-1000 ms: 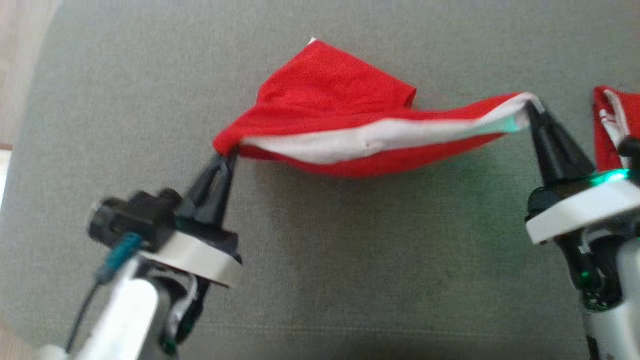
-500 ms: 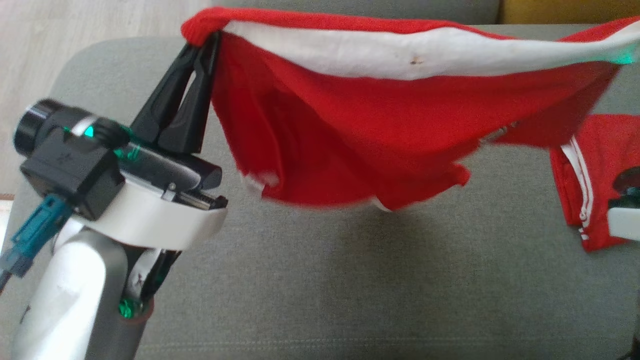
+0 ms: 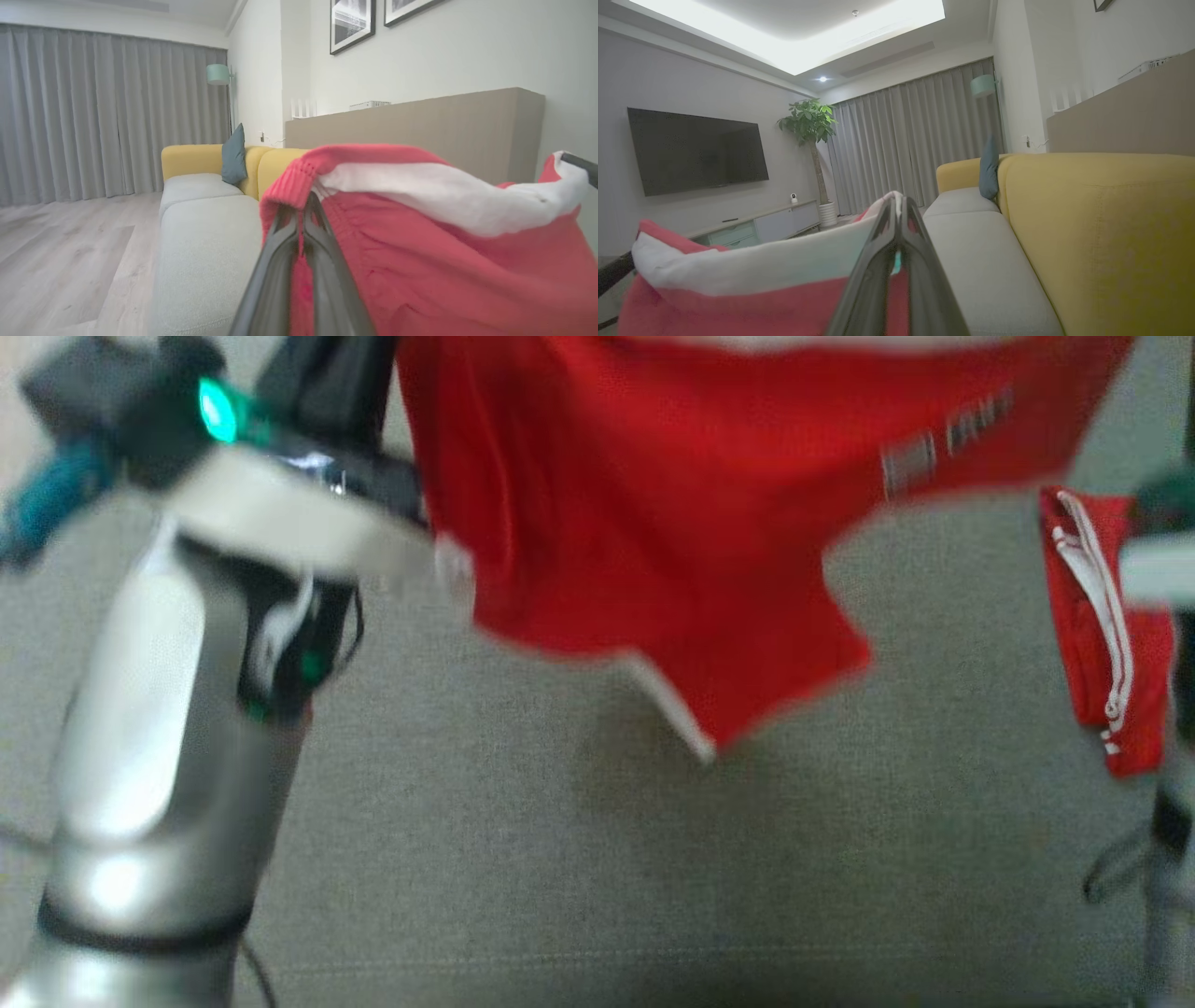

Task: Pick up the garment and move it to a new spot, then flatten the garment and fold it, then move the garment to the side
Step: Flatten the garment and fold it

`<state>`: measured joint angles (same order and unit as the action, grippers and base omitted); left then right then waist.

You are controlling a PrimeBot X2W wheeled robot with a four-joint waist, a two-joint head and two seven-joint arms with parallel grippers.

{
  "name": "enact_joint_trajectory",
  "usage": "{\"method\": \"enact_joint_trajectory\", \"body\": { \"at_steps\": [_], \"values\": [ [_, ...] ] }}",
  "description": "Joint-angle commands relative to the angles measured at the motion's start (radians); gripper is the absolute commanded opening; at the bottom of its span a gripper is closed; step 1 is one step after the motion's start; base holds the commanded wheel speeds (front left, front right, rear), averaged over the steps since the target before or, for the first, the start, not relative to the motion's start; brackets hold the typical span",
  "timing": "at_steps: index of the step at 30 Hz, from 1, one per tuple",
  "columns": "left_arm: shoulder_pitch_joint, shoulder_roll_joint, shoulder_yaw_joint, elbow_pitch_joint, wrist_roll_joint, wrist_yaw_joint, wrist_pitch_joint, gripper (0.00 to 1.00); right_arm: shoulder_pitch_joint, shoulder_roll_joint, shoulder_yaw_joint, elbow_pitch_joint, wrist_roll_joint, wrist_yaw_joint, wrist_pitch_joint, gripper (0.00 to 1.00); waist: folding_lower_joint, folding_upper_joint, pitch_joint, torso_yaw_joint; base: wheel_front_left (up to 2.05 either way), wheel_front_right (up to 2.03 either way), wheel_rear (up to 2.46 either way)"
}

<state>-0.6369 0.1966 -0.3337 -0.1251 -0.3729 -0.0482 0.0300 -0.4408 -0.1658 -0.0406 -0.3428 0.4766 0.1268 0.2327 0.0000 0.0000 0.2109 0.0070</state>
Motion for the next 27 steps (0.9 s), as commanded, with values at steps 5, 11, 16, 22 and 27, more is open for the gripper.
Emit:
{"method": "enact_joint_trajectory", "body": {
  "at_steps": [5,11,16,22,27],
  "values": [
    [-0.312,-0.048,0.06,0.37,-0.018,-0.035,-0.154,0.0,-0.365,-0.023,0.111,0.322,0.04,0.004,-0.142,0.0,0.0,0.0,0.047,-0.014,0.0,0.0,0.0],
    [-0.442,-0.09,0.068,0.69,-0.054,-0.059,-0.253,0.0,-0.523,0.026,0.206,0.615,0.059,0.004,-0.272,0.0,0.0,0.0,0.061,-0.034,0.0,0.0,0.0],
    [-0.438,-0.12,0.043,0.968,-0.103,-0.077,-0.283,0.0,-0.518,0.074,0.317,0.876,0.109,0.004,-0.353,0.0,0.0,0.0,0.088,-0.045,0.0,0.0,0.0],
    [-0.338,-0.142,-0.022,1.144,-0.181,-0.082,-0.291,0.0,-0.432,0.091,0.431,1.084,0.181,0.004,-0.418,0.0,0.0,0.0,0.123,-0.049,0.0,0.0,0.0],
    [-0.244,-0.145,-0.079,1.14,-0.242,-0.082,-0.291,0.0,-0.337,0.067,0.49,1.1,0.227,0.004,-0.46,0.0,0.0,0.0,0.128,-0.051,0.0,0.0,0.0]
  ]
}}
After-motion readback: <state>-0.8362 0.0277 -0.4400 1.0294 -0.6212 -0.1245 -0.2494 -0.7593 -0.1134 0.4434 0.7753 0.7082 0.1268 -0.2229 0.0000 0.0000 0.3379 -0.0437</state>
